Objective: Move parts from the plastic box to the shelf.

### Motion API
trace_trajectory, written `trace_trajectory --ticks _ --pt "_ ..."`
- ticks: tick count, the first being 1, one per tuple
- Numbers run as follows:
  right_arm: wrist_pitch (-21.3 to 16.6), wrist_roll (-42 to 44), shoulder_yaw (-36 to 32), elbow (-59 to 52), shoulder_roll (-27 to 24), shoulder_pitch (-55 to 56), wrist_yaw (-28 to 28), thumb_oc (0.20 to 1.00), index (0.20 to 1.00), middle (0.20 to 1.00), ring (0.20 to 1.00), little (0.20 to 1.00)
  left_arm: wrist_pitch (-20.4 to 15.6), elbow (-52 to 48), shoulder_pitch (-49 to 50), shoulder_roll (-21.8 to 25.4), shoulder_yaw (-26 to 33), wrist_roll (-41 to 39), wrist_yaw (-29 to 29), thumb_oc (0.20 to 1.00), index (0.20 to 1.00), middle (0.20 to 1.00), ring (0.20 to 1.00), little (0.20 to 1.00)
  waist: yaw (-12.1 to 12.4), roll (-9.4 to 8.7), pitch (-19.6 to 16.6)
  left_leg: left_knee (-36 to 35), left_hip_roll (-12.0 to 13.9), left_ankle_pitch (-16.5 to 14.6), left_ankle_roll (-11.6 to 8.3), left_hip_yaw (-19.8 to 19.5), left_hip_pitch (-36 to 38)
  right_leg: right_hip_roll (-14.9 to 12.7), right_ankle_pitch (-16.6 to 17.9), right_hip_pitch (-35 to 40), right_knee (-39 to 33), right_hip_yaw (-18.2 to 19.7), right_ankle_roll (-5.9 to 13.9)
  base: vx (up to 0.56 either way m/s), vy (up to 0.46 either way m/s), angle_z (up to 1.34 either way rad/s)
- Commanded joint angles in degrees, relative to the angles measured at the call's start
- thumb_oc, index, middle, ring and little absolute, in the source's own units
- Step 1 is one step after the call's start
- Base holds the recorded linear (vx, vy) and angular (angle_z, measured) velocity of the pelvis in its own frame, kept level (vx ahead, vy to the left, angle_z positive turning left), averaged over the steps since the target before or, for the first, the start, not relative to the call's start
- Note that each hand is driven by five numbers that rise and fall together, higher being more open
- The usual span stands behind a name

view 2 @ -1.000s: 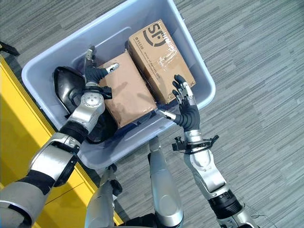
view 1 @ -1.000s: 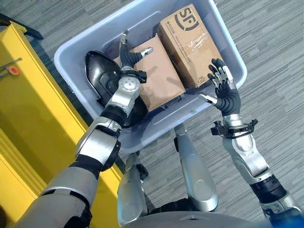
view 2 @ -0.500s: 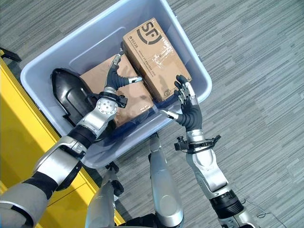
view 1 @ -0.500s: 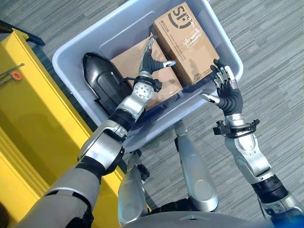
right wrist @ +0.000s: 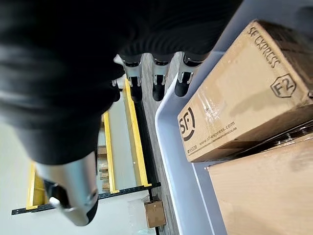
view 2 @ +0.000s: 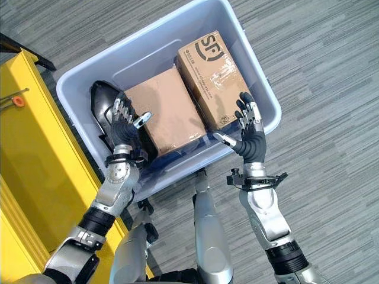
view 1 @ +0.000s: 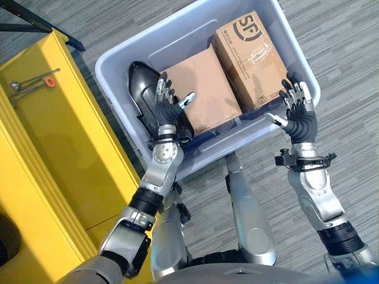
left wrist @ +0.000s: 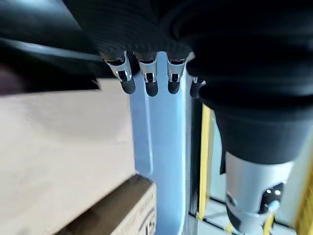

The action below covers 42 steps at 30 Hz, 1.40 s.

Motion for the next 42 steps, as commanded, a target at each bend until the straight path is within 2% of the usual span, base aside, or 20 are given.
trace_trajectory --ticks 1,10,11,16,20,25,29,32,35,40,42 --pt "-3.45 -2.23 -3.15 -2.72 1.95 1.15 -0.70 1.000 1.000 1.000 1.000 1.000 -2.52 1.14 -3.10 2.50 1.95 1.52 0.91 1.000 1.000 1.000 1.000 1.000 -0.73 -2.04 -0.96 5.49 1.71 -4.27 -1.19 -3.31 2.35 -1.83 -6.03 4.71 4.69 -2.54 1.30 0.00 -0.017 0.06" --pt "-3.03 -1.67 -2.41 -1.70 2.07 1.12 -1.33 1.000 1.000 1.000 1.000 1.000 -1.09 15.35 -5.53 1.31 3.25 -1.72 2.15 1.000 1.000 1.000 1.000 1.000 -1.06 -2.78 -1.13 5.59 1.76 -4.27 -1.18 -3.12 2.34 -1.71 -5.90 4.35 4.91 -2.45 1.30 0.01 0.006 0.00" --pt "-3.20 -1.40 -2.05 -1.73 1.93 1.36 -1.21 1.000 1.000 1.000 1.000 1.000 -0.53 18.73 -6.69 1.69 3.99 -1.15 3.26 1.000 1.000 1.000 1.000 1.000 -1.18 -2.73 -1.28 5.49 1.76 -5.63 -1.46 -3.52 3.03 -1.66 -7.33 4.82 5.17 -2.48 1.64 0.08 0.050 -0.01" --pt "-3.62 -0.53 -1.61 -2.29 1.67 1.94 -0.98 1.000 1.000 1.000 1.000 1.000 -0.95 25.07 -9.35 1.54 6.55 -4.47 4.64 1.000 1.000 1.000 1.000 1.000 -1.54 -3.15 -0.85 5.75 1.89 -5.58 -1.60 -3.54 2.71 -1.50 -7.47 4.42 5.35 -2.63 1.68 0.02 0.011 0.00" --pt "-3.82 0.68 -0.07 -2.30 1.02 1.72 -0.67 1.000 1.000 1.000 1.000 1.000 -0.39 33.93 -14.31 2.84 9.01 -8.05 5.49 1.000 1.000 1.000 1.000 1.000 -1.97 -4.02 -0.31 6.04 2.00 -5.42 -1.78 -3.67 1.95 -1.39 -7.43 3.83 5.52 -2.77 1.74 0.00 0.001 0.01" --pt "-3.86 2.84 1.85 -1.97 -0.01 1.24 0.60 1.000 1.000 1.000 1.000 1.000 2.47 47.68 -22.10 5.69 13.21 -13.14 4.16 1.000 1.000 1.000 1.000 1.000 -3.06 -5.88 -0.29 6.86 2.44 -5.59 -2.01 -3.57 0.00 -0.60 -7.16 1.96 5.58 -2.41 1.91 0.00 0.000 -0.01" --pt "-3.90 4.61 2.52 -2.86 -0.99 1.72 1.90 1.000 1.000 1.000 1.000 1.000 4.86 53.28 -25.95 8.37 15.90 -15.83 2.73 1.000 1.000 1.000 1.000 1.000 -3.99 -7.51 -0.29 7.41 2.97 -5.69 -2.25 -3.31 -1.27 -0.11 -6.74 0.81 5.37 -2.27 2.04 0.01 -0.011 -0.07" --pt "-4.00 5.05 2.57 -3.00 -1.24 1.83 2.30 1.000 1.000 1.000 1.000 1.000 5.73 53.98 -27.16 9.60 15.27 -14.08 2.53 1.000 1.000 1.000 1.000 1.000 -4.32 -7.94 -0.29 7.64 3.11 -5.69 -2.33 -3.27 -1.85 0.08 -6.63 0.38 5.22 -2.22 1.97 0.00 0.002 0.01" --pt "-4.35 5.63 2.11 -3.95 -2.11 2.97 3.84 1.000 1.000 1.000 1.000 1.000 7.53 54.86 -29.91 12.34 12.29 -7.86 2.66 1.000 1.000 1.000 1.000 1.000 -5.17 -8.55 -0.29 8.15 3.21 -5.92 -2.42 -3.02 -3.04 0.36 -6.08 -0.64 4.89 -2.11 2.09 0.00 0.000 0.00" --pt "-4.60 5.93 1.90 -4.36 -2.48 3.89 4.94 1.000 1.000 1.000 1.000 1.000 8.15 54.12 -32.14 13.52 9.13 -2.60 3.36 1.000 1.000 1.000 1.000 1.000 -5.54 -8.63 -0.29 8.60 3.14 -6.17 -2.40 -2.72 -3.58 0.47 -5.88 -1.26 4.87 -1.86 2.17 0.00 0.015 -0.03" --pt "-4.85 5.91 1.61 -4.49 -2.90 4.38 5.69 1.000 1.000 1.000 1.000 1.000 8.31 52.92 -32.87 13.75 5.52 3.29 3.46 1.000 1.000 1.000 1.000 1.000 -5.76 -8.50 -0.29 8.89 2.95 -6.37 -2.32 -2.57 -3.83 0.54 -5.77 -1.58 4.91 -1.57 2.16 0.01 0.026 -0.02"
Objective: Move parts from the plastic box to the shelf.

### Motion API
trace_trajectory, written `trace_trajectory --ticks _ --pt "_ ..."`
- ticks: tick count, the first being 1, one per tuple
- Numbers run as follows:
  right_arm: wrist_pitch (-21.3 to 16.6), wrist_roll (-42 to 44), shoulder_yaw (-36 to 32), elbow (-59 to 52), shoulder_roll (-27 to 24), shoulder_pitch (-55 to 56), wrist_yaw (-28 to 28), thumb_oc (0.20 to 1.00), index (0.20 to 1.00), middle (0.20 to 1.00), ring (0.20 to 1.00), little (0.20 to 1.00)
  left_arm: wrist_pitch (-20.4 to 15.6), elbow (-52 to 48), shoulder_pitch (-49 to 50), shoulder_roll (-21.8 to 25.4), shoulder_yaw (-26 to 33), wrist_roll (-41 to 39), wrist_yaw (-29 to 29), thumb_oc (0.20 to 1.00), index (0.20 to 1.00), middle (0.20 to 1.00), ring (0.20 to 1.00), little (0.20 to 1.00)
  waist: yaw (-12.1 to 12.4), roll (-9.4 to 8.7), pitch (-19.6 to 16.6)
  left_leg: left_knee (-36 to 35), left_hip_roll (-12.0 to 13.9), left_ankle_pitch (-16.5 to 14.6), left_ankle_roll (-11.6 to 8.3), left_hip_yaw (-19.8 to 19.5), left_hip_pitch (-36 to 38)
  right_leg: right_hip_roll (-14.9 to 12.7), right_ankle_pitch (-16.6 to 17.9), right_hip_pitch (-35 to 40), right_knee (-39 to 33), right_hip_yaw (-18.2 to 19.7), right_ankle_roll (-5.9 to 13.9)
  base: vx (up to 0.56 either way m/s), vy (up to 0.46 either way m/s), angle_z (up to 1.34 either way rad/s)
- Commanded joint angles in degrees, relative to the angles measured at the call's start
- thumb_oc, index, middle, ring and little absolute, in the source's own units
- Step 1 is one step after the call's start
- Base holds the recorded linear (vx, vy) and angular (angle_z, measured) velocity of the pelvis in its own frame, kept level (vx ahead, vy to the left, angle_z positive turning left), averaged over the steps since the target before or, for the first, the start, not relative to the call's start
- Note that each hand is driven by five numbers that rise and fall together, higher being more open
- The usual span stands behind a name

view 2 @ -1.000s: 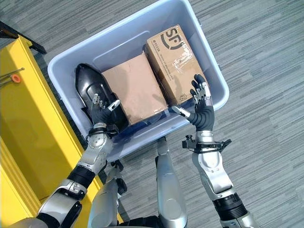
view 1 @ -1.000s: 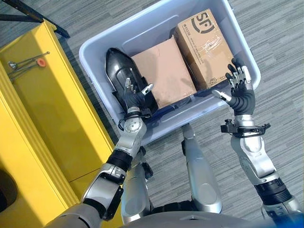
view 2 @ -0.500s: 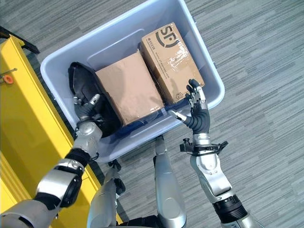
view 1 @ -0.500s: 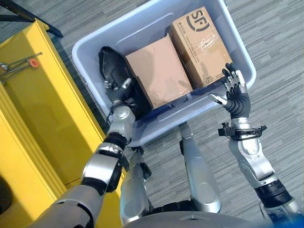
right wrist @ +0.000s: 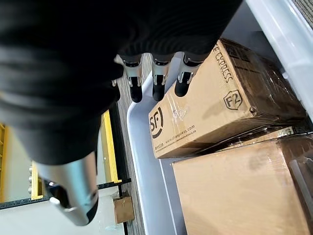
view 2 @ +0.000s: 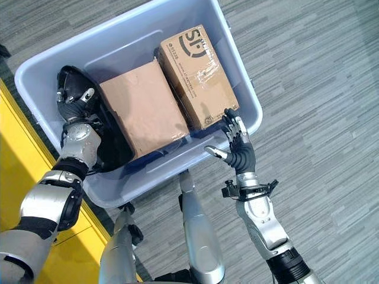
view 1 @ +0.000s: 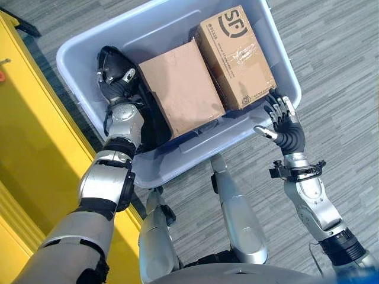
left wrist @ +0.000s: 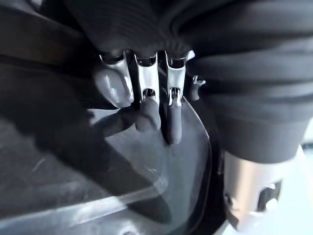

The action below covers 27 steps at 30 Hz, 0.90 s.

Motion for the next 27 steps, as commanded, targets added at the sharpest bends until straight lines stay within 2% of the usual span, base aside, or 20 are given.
trace_trajectory --ticks 1,12,21,27 --pt "-4.12 1.05 -4.01 -4.17 -0.61 0.62 1.37 1.000 1.000 1.000 1.000 1.000 2.59 3.24 -0.17 -0.06 -1.43 8.35 -1.36 1.000 1.000 1.000 1.000 1.000 -1.12 -2.48 2.33 8.98 1.68 -6.46 -0.92 -3.05 1.23 -0.52 -7.76 1.97 8.58 -1.28 2.13 0.00 0.000 0.00" --pt "-4.45 1.02 -4.26 -4.00 -2.14 -0.37 3.03 1.000 1.000 1.000 1.000 1.000 4.15 0.06 -1.10 -2.63 -14.89 27.76 -1.78 1.000 1.000 1.000 1.000 1.000 -1.57 -1.47 2.33 9.29 1.18 -7.18 -0.60 -2.67 1.77 -0.49 -7.73 1.57 8.92 -0.43 2.37 0.00 0.011 -0.02" --pt "-4.37 1.72 -3.92 -4.20 -2.41 -1.15 3.75 1.000 1.000 1.000 1.000 1.000 4.32 0.91 -0.31 -4.34 -16.64 30.04 -3.43 1.000 1.000 1.000 1.000 1.000 -2.07 -1.61 2.34 8.77 1.03 -7.43 -0.54 -1.41 3.01 0.26 -7.68 1.30 9.16 0.57 2.39 0.01 0.013 -0.07" --pt "-4.30 1.74 -4.17 -4.27 -2.83 -1.10 3.99 1.000 1.000 1.000 1.000 1.000 4.34 0.53 -0.95 -4.18 -19.19 33.40 -4.42 1.000 1.000 1.000 1.000 1.000 -2.30 -0.54 2.34 8.34 0.91 -7.47 -0.56 -1.13 3.90 0.24 -7.72 1.54 9.20 0.85 2.44 0.00 -0.001 -0.11"
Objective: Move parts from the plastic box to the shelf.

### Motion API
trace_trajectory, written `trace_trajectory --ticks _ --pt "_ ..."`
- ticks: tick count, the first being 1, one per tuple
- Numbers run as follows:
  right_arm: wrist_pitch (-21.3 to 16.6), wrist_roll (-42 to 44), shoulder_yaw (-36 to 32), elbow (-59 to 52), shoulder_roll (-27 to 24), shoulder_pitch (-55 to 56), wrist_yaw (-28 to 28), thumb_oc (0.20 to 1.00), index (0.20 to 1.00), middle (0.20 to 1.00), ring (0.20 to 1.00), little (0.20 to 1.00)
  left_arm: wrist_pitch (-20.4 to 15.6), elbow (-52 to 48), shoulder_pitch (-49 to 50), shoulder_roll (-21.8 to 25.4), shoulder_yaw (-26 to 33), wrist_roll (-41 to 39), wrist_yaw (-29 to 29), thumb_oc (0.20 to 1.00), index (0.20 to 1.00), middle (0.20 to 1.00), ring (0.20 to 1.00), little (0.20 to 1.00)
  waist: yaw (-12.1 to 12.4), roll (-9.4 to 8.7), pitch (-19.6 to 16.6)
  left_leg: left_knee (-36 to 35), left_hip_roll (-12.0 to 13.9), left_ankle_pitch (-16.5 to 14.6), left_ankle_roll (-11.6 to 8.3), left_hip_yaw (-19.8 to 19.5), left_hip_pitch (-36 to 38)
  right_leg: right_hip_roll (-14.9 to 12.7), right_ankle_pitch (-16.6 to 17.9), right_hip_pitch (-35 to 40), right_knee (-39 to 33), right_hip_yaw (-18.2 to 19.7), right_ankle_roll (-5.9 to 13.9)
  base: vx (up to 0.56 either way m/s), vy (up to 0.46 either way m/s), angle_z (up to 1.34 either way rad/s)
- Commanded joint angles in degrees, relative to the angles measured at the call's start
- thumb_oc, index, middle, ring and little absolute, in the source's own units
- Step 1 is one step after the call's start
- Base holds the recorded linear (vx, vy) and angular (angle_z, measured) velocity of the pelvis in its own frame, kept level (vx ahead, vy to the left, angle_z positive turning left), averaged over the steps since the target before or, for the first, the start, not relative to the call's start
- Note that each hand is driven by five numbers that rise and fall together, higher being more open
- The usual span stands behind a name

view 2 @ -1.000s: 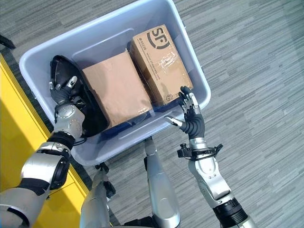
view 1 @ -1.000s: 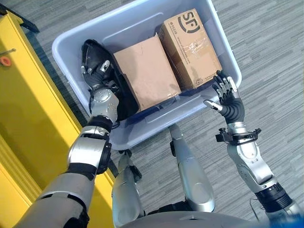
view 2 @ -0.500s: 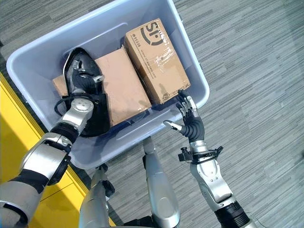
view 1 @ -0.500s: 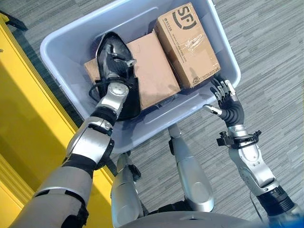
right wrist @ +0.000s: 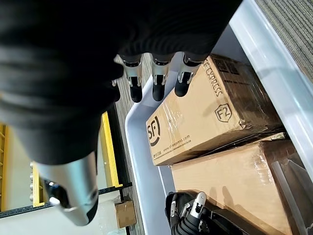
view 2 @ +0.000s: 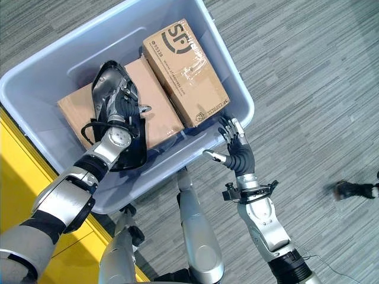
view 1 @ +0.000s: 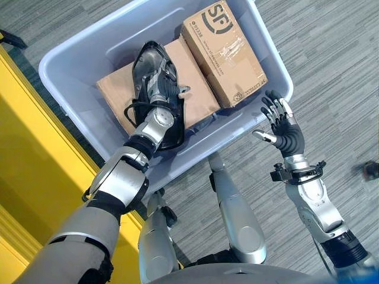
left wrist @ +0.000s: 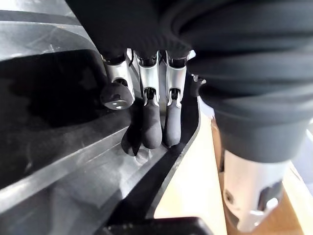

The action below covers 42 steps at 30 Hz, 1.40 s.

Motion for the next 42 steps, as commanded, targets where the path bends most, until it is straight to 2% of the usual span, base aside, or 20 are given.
trace_trajectory --ticks 1,6,14,21,22,23,25,26,33,35,36,38,39,40,42 --pt "-3.75 1.62 -4.11 -3.98 -2.40 -1.34 0.51 1.000 1.000 1.000 1.000 1.000 -0.14 2.40 0.45 0.44 1.45 2.98 -3.21 1.000 1.000 1.000 1.000 1.000 -1.13 -0.09 2.29 8.25 1.51 -6.81 -0.55 -5.03 2.48 -0.36 -7.95 2.54 9.28 -2.85 2.07 0.00 -0.001 -0.07" --pt "-3.53 1.46 -4.50 -3.25 -2.01 -0.61 0.35 1.000 1.000 1.000 1.000 1.000 -1.40 0.56 1.36 -1.38 1.22 0.96 -5.07 1.000 1.000 1.000 1.000 1.000 -0.77 1.46 2.29 7.84 1.16 -6.86 -0.48 -5.19 3.42 -0.70 -8.14 3.30 9.34 -2.89 2.00 0.00 -0.001 -0.02" --pt "-3.43 1.68 -6.23 -3.56 -1.57 0.89 0.31 1.000 1.000 1.000 1.000 1.000 -2.12 -2.84 3.34 -1.62 -0.33 2.69 -6.59 1.000 1.000 1.000 1.000 1.000 -0.42 2.64 2.29 7.75 0.87 -7.15 -0.31 -5.25 4.56 -1.02 -8.33 4.34 9.45 -2.72 2.06 0.00 0.000 0.00" --pt "-4.22 0.55 -10.01 -4.13 -0.93 3.47 -0.53 1.000 1.000 1.000 1.000 1.000 -7.66 -24.23 12.69 1.63 3.51 -4.38 -5.61 1.000 1.000 1.000 1.000 1.000 1.22 5.02 2.28 7.47 0.50 -7.21 0.03 -6.32 5.68 -1.91 -9.00 5.92 9.61 -3.59 1.86 0.00 -0.003 0.01" --pt "-4.20 0.55 -9.98 -4.18 -0.94 3.54 -0.53 1.000 1.000 1.000 1.000 1.000 -7.55 -24.49 12.89 1.70 3.56 -4.39 -5.64 1.000 1.000 1.000 1.000 1.000 1.18 5.01 2.28 7.47 0.52 -7.21 0.03 -6.34 5.72 -1.90 -9.01 5.97 9.61 -3.61 1.86 0.01 -0.019 0.07" --pt "-4.49 0.27 -11.04 -4.41 -0.71 4.23 -0.82 1.000 1.000 1.000 1.000 1.000 -9.11 -30.30 16.12 2.39 5.18 -6.64 -5.18 1.000 1.000 1.000 1.000 1.000 1.64 5.48 2.27 7.45 0.38 -7.29 0.13 -6.64 5.82 -2.07 -9.16 6.31 9.66 -3.88 1.77 0.00 -0.013 0.10" --pt "-4.47 0.14 -11.38 -4.55 -0.52 4.47 -0.88 1.000 1.000 1.000 1.000 1.000 -9.89 -32.89 17.93 2.29 6.40 -8.61 -5.20 1.000 1.000 1.000 1.000 1.000 1.90 5.64 2.27 7.44 0.35 -7.33 0.16 -6.83 5.95 -2.18 -9.22 6.63 9.64 -3.97 1.70 0.00 -0.018 0.14" --pt "-4.62 -0.40 -11.94 -4.61 -0.28 4.84 -1.26 1.000 1.000 1.000 1.000 1.000 -11.22 -37.69 20.68 2.39 8.25 -11.11 -5.73 1.000 1.000 1.000 1.000 1.000 2.32 5.98 2.17 7.51 0.28 -7.42 0.22 -7.12 5.98 -2.28 -9.37 7.01 9.66 -4.08 1.61 0.01 -0.022 0.11" --pt "-4.94 -1.11 -12.76 -5.20 0.07 5.73 -1.86 1.000 1.000 1.000 1.000 1.000 -13.52 -50.45 27.10 3.10 12.50 -12.07 -4.74 1.000 1.000 1.000 1.000 1.000 3.11 6.25 1.61 7.20 0.12 -7.60 0.39 -7.87 6.12 -2.62 -9.69 7.72 9.44 -4.63 1.40 0.00 -0.003 0.02" --pt "-4.97 -1.06 -12.83 -5.16 0.16 5.85 -1.94 1.000 1.000 1.000 1.000 1.000 -13.22 -53.17 28.62 3.80 13.12 -9.50 -3.93 1.000 1.000 1.000 1.000 1.000 3.31 6.25 1.51 7.15 0.12 -7.64 0.46 -7.99 6.16 -2.69 -9.75 7.75 9.45 -4.73 1.39 -0.04 -0.026 0.00" --pt "-4.96 -1.30 -12.90 -5.18 -0.01 5.93 -1.98 1.000 1.000 1.000 1.000 1.000 -13.26 -54.59 29.34 4.00 13.47 -8.40 -3.61 1.000 1.000 1.000 1.000 1.000 3.33 5.79 1.77 7.38 0.15 -6.19 0.62 -7.48 5.43 -2.64 -8.27 7.20 9.30 -4.65 1.01 -0.09 -0.062 0.01" --pt "-4.91 -1.71 -12.91 -5.04 -0.11 5.87 -2.21 1.000 1.000 1.000 1.000 1.000 -13.20 -55.75 30.49 4.47 14.00 -6.31 -2.95 1.000 1.000 1.000 1.000 1.000 3.63 5.64 1.78 7.29 0.17 -6.18 0.69 -7.59 5.43 -2.66 -8.25 7.35 9.18 -4.66 1.04 0.00 -0.019 0.05" --pt "-4.93 -1.78 -12.90 -4.96 -0.10 5.73 -2.29 1.000 1.000 1.000 1.000 1.000 -13.24 -56.48 31.15 4.59 14.15 -5.66 -2.66 1.000 1.000 1.000 1.000 1.000 3.90 5.96 1.54 7.05 0.09 -7.50 0.56 -8.14 6.05 -2.71 -9.53 7.94 9.19 -4.69 1.39 -0.01 -0.012 0.08" --pt "-4.91 -1.89 -13.05 -5.13 -0.24 5.69 -2.53 1.000 1.000 1.000 1.000 1.000 -13.30 -57.10 32.25 4.39 14.56 -5.94 -2.61 1.000 1.000 1.000 1.000 1.000 3.94 5.49 1.90 7.30 0.09 -6.14 0.80 -7.62 5.33 -2.73 -8.11 7.44 9.02 -4.66 1.03 -0.01 -0.006 0.06" --pt "-4.94 -2.10 -13.17 -4.98 -0.23 5.51 -2.83 1.000 1.000 1.000 1.000 1.000 -12.92 -57.76 33.25 4.45 14.80 -4.88 -2.19 1.000 1.000 1.000 1.000 1.000 4.11 5.44 2.03 7.41 0.07 -6.25 0.88 -7.70 5.25 -2.79 -8.14 7.46 9.04 -4.73 1.04 -0.05 -0.025 0.05"
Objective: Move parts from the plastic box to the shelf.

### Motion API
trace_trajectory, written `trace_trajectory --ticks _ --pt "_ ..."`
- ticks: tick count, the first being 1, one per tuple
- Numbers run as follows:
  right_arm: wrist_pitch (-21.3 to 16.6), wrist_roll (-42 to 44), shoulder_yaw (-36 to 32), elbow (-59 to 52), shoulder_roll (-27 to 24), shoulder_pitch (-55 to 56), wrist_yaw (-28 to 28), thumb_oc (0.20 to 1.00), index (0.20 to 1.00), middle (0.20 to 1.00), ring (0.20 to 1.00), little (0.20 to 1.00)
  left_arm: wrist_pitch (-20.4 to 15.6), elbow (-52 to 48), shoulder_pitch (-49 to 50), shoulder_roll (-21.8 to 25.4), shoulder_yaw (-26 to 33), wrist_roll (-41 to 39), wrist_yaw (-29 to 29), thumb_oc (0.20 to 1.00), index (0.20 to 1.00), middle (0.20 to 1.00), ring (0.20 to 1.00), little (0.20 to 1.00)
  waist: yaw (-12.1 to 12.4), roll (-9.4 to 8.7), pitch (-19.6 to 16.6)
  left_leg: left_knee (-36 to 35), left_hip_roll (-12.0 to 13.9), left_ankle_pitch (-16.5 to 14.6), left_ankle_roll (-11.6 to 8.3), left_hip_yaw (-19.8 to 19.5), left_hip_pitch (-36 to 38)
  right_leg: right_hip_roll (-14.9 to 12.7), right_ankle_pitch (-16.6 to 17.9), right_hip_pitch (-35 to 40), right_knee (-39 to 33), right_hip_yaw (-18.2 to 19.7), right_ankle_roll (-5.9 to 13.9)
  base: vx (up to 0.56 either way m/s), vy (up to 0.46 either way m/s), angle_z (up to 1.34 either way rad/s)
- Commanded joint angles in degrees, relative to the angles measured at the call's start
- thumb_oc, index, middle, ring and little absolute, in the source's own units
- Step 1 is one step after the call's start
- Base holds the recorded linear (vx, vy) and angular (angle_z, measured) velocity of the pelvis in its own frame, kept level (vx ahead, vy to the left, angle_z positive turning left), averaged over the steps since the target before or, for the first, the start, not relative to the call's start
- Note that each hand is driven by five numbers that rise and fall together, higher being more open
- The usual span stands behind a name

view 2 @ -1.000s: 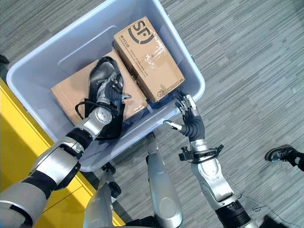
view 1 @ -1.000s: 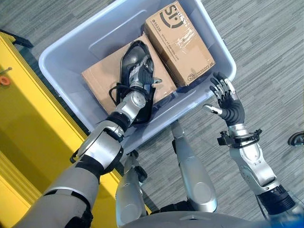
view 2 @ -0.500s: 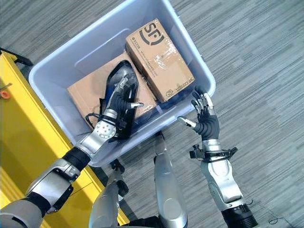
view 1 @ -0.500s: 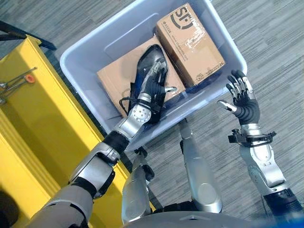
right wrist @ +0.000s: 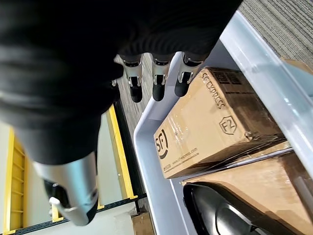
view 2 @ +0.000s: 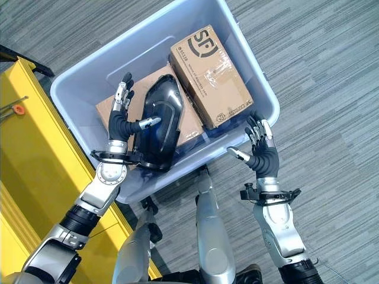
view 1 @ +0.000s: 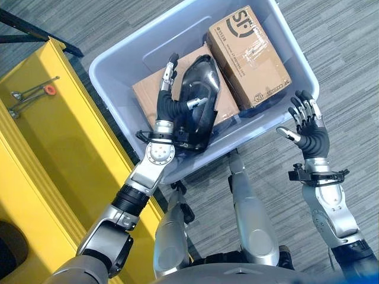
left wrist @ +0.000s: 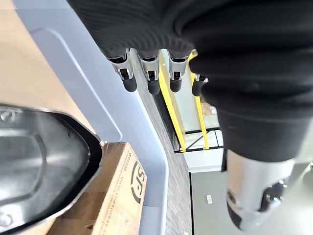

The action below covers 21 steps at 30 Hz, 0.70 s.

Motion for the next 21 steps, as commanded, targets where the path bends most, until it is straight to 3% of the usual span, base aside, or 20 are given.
trace_trajectory --ticks 1,6,7,19,20,21 --pt "-3.87 -2.05 -3.97 -4.90 0.00 0.72 -1.18 1.000 1.000 1.000 1.000 1.000 -3.46 -2.58 0.29 2.24 4.14 2.41 2.30 1.000 1.000 1.000 1.000 1.000 -0.66 -2.48 0.77 7.46 0.71 -7.00 0.04 -5.17 2.84 -1.61 -7.93 4.34 7.90 -3.03 1.10 -0.01 -0.001 0.04" --pt "-3.97 -2.79 -3.75 -4.42 -0.07 0.56 -1.97 1.000 1.000 1.000 1.000 1.000 -1.41 -1.43 1.79 2.46 4.10 7.39 4.44 1.000 1.000 1.000 1.000 1.000 -0.38 -2.48 0.93 7.67 0.67 -7.02 0.16 -5.34 2.62 -1.70 -8.03 4.27 8.10 -3.17 1.04 0.00 0.000 0.00" --pt "-4.17 -3.20 -3.80 -4.18 -0.17 0.39 -2.39 1.000 1.000 1.000 1.000 1.000 0.29 0.24 2.89 3.25 3.99 12.85 5.13 1.000 1.000 1.000 1.000 1.000 -0.14 -2.39 0.93 7.54 0.56 -6.96 0.21 -5.42 2.38 -1.82 -7.95 4.13 7.91 -3.25 1.13 0.00 0.000 0.00" --pt "-3.23 -4.56 -3.09 -2.67 0.08 0.11 -4.60 1.000 1.000 1.000 1.000 1.000 3.62 12.46 5.65 -0.27 6.75 10.49 8.63 1.000 1.000 1.000 1.000 1.000 0.56 -2.77 0.93 8.04 0.36 -6.40 0.46 -5.62 -0.10 -1.74 -7.69 2.10 8.08 -3.51 0.78 0.00 0.003 0.01" --pt "-3.15 -4.53 -2.89 -2.41 0.13 0.00 -4.81 1.000 1.000 1.000 1.000 1.000 3.99 13.66 5.13 -0.52 6.55 10.41 8.97 1.000 1.000 1.000 1.000 1.000 0.66 -2.52 0.93 7.88 0.39 -7.75 0.27 -6.17 0.65 -1.71 -9.10 2.78 8.23 -3.61 1.13 0.00 0.000 0.00" --pt "-3.21 -4.49 -2.64 -2.27 0.01 -0.16 -4.87 1.000 1.000 1.000 1.000 1.000 4.08 14.63 4.46 -0.85 6.68 10.17 9.57 1.000 1.000 1.000 1.000 1.000 0.53 -2.89 0.93 8.05 0.39 -6.32 0.47 -5.58 -0.47 -1.64 -7.67 1.63 8.15 -3.45 0.76 0.08 0.047 -0.02"
